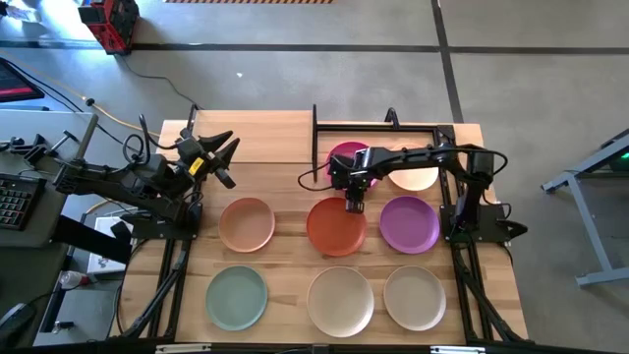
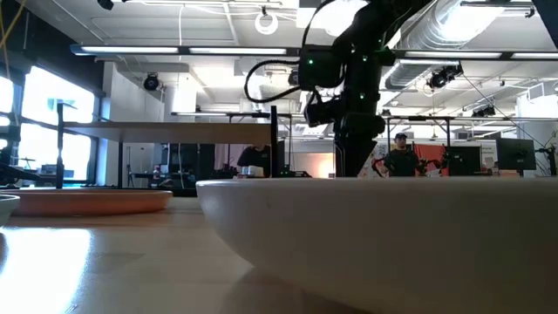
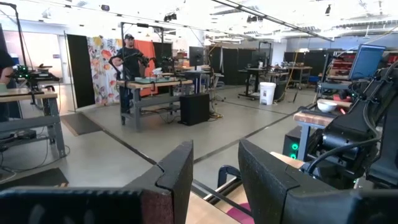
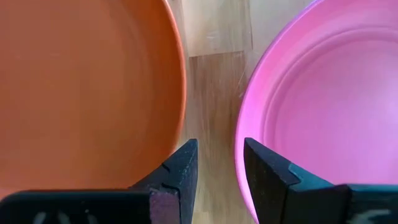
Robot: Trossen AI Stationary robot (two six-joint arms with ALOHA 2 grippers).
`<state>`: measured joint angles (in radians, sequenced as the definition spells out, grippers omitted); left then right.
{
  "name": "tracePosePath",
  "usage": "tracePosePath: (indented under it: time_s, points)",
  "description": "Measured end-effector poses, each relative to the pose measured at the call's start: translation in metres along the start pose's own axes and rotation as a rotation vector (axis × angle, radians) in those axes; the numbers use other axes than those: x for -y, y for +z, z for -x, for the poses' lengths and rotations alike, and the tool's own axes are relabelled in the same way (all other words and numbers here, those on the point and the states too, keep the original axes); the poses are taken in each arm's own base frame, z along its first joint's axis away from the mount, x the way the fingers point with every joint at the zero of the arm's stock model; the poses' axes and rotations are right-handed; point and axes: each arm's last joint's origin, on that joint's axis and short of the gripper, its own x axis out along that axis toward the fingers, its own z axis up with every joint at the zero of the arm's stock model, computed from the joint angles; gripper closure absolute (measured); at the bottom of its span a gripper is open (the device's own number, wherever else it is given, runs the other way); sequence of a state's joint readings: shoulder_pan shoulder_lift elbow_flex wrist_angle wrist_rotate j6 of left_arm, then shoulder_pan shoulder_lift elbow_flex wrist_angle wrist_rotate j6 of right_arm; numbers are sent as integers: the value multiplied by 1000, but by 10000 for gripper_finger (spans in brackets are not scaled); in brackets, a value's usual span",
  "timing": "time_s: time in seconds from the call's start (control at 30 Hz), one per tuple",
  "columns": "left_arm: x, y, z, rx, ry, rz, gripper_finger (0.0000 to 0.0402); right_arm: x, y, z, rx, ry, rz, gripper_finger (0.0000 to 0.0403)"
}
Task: Place and stack plates onto a shelf
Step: Put the pink plate on the shelf
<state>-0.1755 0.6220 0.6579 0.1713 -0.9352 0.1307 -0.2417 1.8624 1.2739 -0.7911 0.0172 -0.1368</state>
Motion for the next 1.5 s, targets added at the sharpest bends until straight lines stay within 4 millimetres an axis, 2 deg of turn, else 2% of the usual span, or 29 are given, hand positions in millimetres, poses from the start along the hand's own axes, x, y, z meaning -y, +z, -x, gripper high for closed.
tracePosePath:
  time_s: [0.43,0.6,0.7,0.93,1.27,1.5]
  points:
    - [0,-2,0,-12,-2,9,287,1,0,-19,-58,-39,-4,295]
    - [0,-2,0,-13,-2,8,287,1,0,-20,-60,-39,-6,297]
    - [0,-2,0,-13,-2,8,287,1,0,-20,-61,-39,-7,315]
    - [0,-2,0,-15,-2,6,287,1,0,-19,-60,-43,-27,395]
    - [0,-2,0,-15,-2,5,287,1,0,-19,-60,-43,-30,400]
    - [0,-2,0,-15,-2,5,287,1,-2,-8,-47,-40,-78,402]
